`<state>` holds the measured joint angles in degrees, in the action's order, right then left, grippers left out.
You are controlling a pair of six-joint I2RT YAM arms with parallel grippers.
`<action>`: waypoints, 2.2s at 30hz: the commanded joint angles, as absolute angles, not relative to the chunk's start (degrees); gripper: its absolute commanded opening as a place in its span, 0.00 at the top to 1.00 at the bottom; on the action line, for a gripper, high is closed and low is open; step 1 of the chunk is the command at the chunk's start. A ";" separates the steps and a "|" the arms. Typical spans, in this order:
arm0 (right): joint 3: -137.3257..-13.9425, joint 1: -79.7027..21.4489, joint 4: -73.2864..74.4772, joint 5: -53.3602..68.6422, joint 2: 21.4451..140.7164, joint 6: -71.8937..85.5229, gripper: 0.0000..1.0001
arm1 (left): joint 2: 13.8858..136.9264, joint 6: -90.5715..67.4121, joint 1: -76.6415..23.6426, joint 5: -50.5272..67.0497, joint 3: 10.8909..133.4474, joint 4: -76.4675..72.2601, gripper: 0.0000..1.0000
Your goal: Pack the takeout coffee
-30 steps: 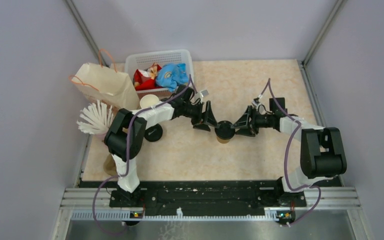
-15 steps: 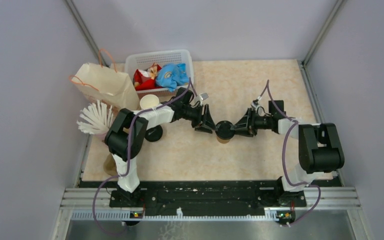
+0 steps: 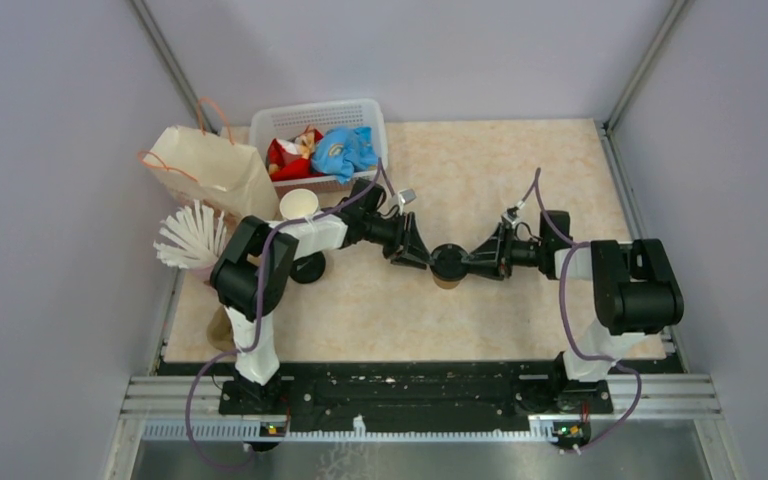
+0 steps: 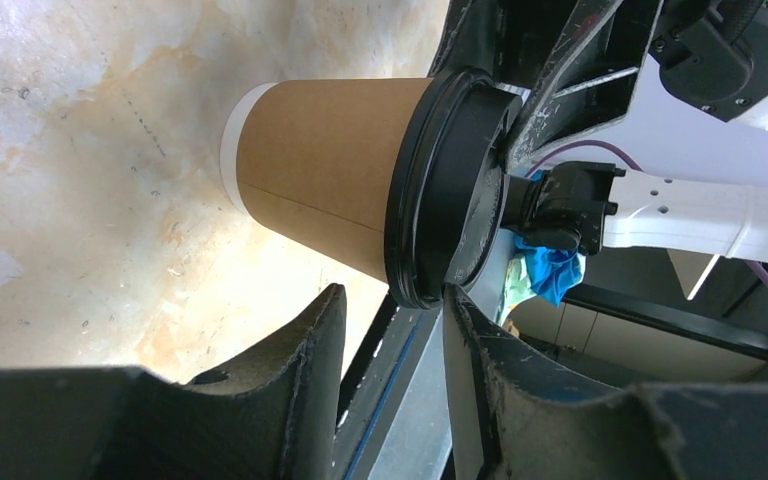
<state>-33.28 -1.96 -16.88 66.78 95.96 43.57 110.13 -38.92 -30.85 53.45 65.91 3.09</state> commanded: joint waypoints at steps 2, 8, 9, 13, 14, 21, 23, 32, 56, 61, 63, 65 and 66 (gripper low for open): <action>-30.86 -1.83 -10.83 58.89 99.05 37.35 0.54 | 112.51 -32.80 -31.09 43.10 58.36 8.43 0.55; -39.05 -1.92 4.64 59.36 89.70 33.18 0.38 | 107.68 -33.11 -31.19 48.10 64.17 8.93 0.38; -40.13 -1.87 6.71 59.33 88.92 32.22 0.35 | 107.21 -33.68 -31.08 49.07 65.41 8.85 0.35; -41.70 -2.42 8.63 59.69 88.15 31.57 0.31 | 106.66 -37.44 -31.11 51.04 67.97 6.27 0.29; -41.74 -2.83 8.45 59.54 88.38 31.71 0.31 | 106.87 -38.39 -31.18 51.36 67.83 5.15 0.29; -43.63 -5.80 12.06 52.35 88.24 31.41 0.34 | 111.39 -40.84 -31.83 53.12 66.64 1.72 0.34; -45.88 -5.76 19.71 47.44 86.69 28.33 0.32 | 112.43 -41.98 -32.03 54.36 65.86 -0.48 0.32; -53.30 -5.39 37.12 33.56 73.42 26.17 0.26 | 113.60 -45.84 -34.40 54.81 66.29 -5.11 0.31; -72.42 -5.26 68.80 24.85 45.63 28.98 0.23 | 129.58 -55.53 -47.40 51.19 83.88 -14.70 0.30; -73.47 -5.30 71.55 24.38 43.30 29.38 0.23 | 133.32 -57.57 -49.37 50.60 88.82 -15.80 0.30; -74.03 -5.22 72.50 24.35 42.59 29.67 0.23 | 134.64 -58.22 -50.04 50.45 90.67 -15.97 0.29; -74.66 -5.23 73.48 24.22 41.94 29.90 0.23 | 135.70 -58.91 -50.50 50.36 92.14 -16.31 0.29; -75.14 -5.27 73.94 24.13 41.71 30.00 0.23 | 136.04 -58.97 -50.60 50.32 92.78 -16.18 0.29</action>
